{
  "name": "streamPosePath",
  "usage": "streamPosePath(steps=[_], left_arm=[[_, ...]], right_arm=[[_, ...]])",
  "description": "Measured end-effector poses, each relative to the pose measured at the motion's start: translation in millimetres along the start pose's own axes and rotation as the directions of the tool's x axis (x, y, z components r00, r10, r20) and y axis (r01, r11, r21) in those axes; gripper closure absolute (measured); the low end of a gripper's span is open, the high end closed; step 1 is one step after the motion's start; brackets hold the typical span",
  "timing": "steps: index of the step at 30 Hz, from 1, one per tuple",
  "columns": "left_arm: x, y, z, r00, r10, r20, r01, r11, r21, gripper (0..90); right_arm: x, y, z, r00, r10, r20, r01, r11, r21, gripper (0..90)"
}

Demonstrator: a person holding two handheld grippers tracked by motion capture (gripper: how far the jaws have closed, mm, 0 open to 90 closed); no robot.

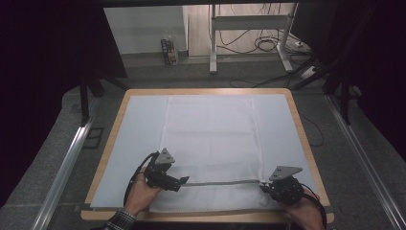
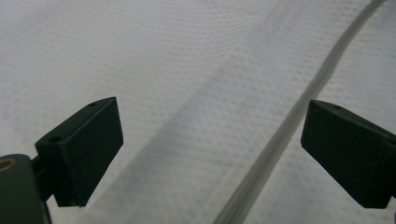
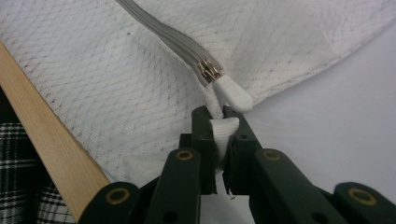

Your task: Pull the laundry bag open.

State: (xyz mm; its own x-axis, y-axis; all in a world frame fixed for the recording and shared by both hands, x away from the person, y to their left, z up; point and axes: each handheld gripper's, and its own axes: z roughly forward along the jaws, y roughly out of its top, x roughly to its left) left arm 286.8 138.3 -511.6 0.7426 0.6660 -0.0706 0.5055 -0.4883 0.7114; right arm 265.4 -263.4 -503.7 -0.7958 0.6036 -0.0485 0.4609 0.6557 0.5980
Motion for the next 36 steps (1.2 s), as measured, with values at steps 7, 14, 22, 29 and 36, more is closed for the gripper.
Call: streamPosePath(steps=[7, 14, 22, 29, 36], left_arm=[[-15.4, 22.7, 13.4, 0.9977, 0.007, 0.068, -0.007, 1.0000, -0.003, 4.3], [-31.1, 52.9, 37.5, 0.9903, 0.040, 0.133, -0.039, 0.9992, -0.007, 4.9], [-55.7, 86.6, 72.0, 0.9792, 0.095, 0.179, -0.092, 0.9955, -0.024, 4.0], [-77.0, 113.0, 97.3, 0.9607, 0.167, 0.222, -0.168, 0.9856, -0.013, 3.0], [-100.2, 133.4, 121.5, 0.9506, 0.171, 0.259, -0.166, 0.9853, -0.042, 2.7]], right_arm=[[4.0, 1.9, -2.6, 0.9981, -0.049, 0.037, 0.050, 0.998, -0.025, 84.3], [5.4, 2.5, -5.0, 0.9972, -0.060, 0.046, 0.061, 0.997, -0.038, 84.3], [5.6, 2.7, -5.1, 0.9969, -0.066, 0.042, 0.067, 0.997, -0.036, 84.2], [5.8, 2.7, -5.0, 0.9968, -0.069, 0.039, 0.071, 0.997, -0.033, 84.2], [6.4, 2.9, -5.4, 0.9959, -0.080, 0.043, 0.081, 0.996, -0.036, 84.2]])
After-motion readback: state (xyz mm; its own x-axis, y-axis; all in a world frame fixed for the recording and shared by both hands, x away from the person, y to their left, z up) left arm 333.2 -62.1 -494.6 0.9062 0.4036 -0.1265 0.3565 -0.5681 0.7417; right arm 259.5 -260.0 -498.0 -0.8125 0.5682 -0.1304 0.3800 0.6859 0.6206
